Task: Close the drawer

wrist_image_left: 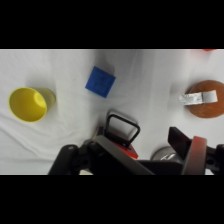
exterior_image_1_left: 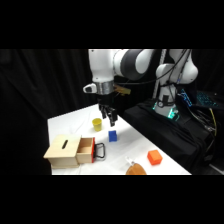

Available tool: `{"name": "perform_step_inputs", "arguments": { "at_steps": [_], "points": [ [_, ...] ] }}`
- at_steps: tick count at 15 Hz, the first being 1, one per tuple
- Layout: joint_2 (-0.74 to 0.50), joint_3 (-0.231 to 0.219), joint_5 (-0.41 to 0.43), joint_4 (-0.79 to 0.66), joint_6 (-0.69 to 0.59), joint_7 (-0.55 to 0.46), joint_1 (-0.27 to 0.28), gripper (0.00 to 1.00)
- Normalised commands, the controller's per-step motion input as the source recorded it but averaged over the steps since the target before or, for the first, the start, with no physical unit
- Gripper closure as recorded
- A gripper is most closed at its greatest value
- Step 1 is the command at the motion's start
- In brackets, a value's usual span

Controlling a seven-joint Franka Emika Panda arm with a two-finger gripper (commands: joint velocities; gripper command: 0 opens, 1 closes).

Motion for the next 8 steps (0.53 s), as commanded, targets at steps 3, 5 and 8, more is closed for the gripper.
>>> {"name": "perform_step_inputs", "arguments": {
  "at_steps": [3,5,8],
  "points": [
    [0.08,0.007,-0.037,0.03,0.08,0.05,-0.029,0.00],
    [0.16,-0.003,-0.054,0.06,0.14,0.08,-0.035,0.00],
    [0.22,-0.006,-0.065,0.10,0.20,0.10,-0.030,0.00]
  ]
}}
